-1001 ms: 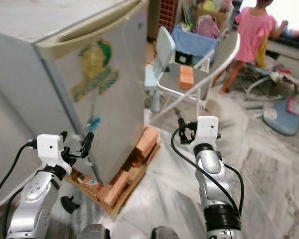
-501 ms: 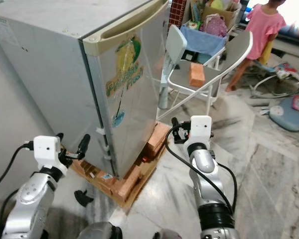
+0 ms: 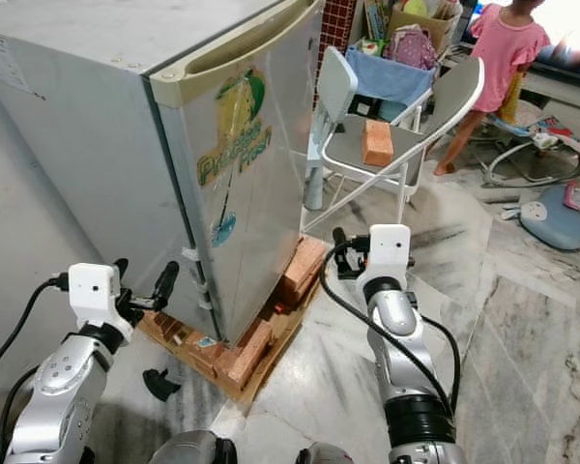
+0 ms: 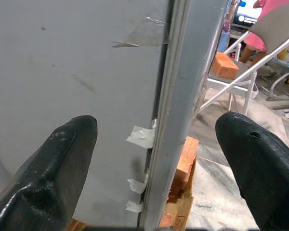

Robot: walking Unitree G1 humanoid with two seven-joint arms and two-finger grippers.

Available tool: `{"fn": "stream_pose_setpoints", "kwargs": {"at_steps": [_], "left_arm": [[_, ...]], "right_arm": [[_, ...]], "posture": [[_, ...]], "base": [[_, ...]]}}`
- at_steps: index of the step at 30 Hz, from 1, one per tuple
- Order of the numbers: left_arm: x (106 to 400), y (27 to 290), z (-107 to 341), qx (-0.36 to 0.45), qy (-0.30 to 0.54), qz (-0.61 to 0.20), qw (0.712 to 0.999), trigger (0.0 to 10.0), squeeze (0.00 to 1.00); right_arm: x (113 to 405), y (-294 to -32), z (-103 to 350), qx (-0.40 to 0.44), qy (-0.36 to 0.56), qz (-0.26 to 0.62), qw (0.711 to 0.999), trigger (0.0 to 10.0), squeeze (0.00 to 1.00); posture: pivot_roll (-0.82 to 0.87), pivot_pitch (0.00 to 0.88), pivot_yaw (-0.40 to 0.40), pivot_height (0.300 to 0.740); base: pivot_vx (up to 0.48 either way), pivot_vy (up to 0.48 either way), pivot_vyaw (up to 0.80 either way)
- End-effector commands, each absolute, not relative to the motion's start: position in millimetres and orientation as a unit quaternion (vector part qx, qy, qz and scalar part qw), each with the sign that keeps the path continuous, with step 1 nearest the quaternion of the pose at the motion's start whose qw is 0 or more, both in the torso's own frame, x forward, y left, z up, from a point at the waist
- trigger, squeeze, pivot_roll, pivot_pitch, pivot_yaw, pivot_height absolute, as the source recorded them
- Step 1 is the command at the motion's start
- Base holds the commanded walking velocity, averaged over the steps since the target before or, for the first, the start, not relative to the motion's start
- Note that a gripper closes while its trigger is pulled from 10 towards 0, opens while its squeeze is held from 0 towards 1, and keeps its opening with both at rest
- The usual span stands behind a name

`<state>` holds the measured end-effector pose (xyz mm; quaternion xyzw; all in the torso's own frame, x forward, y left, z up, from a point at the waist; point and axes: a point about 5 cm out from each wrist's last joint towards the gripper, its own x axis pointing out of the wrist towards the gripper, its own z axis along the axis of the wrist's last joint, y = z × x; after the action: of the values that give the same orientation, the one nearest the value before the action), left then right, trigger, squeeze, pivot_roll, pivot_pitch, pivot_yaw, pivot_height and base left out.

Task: Restocking fridge

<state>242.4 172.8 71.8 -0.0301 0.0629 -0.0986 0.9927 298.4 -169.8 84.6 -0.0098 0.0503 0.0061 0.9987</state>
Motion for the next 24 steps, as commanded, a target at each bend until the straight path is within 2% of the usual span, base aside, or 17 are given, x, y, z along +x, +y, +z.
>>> {"fn": "stream_pose_setpoints", "kwargs": {"at_steps": [1, 11, 18, 24], "left_arm": [[244, 172, 78, -0.019, 0.051, -0.105, 0.993, 10.0, 0.00], [244, 172, 77, -0.017, 0.052, -0.103, 0.993, 10.0, 0.00], [246, 175, 73, -0.010, 0.062, -0.098, 0.993, 10.0, 0.00], [246, 180, 74, -0.004, 0.062, -0.089, 0.994, 10.0, 0.00]], "right_arm": [[300, -172, 86, -0.013, 0.049, 0.000, 0.999, 10.0, 0.00], [299, -173, 85, -0.015, 0.052, 0.000, 0.999, 10.0, 0.00], [290, -174, 68, -0.026, 0.107, 0.007, 0.994, 10.0, 0.00], [284, -180, 65, -0.029, 0.119, -0.004, 0.992, 10.0, 0.00]], "posture": [[0.14, 0.031, -0.040, 0.740], [0.14, 0.030, -0.040, 0.740], [0.13, 0.040, -0.041, 0.740], [0.13, 0.044, -0.041, 0.740]], "base": [[0.000, 0.000, 0.00], [0.000, 0.000, 0.00], [0.000, 0.000, 0.00], [0.000, 0.000, -0.76]]}}
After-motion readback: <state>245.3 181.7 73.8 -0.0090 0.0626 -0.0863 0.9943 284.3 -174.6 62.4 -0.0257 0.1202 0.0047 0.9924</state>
